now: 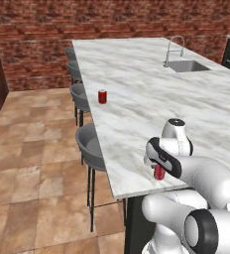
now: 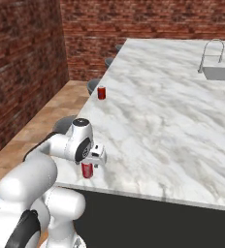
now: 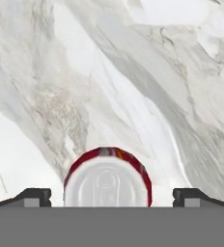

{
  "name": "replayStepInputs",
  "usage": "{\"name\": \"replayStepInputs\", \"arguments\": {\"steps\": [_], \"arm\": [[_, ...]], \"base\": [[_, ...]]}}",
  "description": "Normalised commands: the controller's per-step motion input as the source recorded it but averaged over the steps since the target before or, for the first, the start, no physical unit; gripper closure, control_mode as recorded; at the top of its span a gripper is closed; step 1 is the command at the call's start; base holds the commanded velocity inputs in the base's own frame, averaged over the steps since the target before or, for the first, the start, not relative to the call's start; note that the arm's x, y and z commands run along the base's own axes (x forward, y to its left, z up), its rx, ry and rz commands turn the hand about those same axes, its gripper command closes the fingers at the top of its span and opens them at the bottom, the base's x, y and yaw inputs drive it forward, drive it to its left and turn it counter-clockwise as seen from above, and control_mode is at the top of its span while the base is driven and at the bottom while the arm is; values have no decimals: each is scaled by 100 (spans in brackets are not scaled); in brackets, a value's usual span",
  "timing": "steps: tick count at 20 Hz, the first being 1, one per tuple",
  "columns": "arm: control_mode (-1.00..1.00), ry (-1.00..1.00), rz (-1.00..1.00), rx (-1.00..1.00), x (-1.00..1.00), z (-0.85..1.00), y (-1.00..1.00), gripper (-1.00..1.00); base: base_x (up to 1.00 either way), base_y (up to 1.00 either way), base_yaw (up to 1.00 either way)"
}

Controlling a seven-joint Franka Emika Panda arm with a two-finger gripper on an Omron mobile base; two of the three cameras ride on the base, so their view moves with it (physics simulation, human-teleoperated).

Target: Four empty soda cans are scattered around the kitchen. Gather all the cans and cluster them next to the stove for recycling.

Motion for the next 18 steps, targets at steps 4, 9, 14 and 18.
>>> {"name": "replayStepInputs", "arguments": {"steps": [4,9,14,18], "arm": [[-100,0,0,0,13,-16,0,-100],[-100,0,0,0,0,-20,0,100],[-100,0,0,0,1,0,-1,100],[-100,-2,0,0,10,47,-7,100]], "base": [[0,0,0],[0,0,0],[0,0,0],[0,0,0]]}}
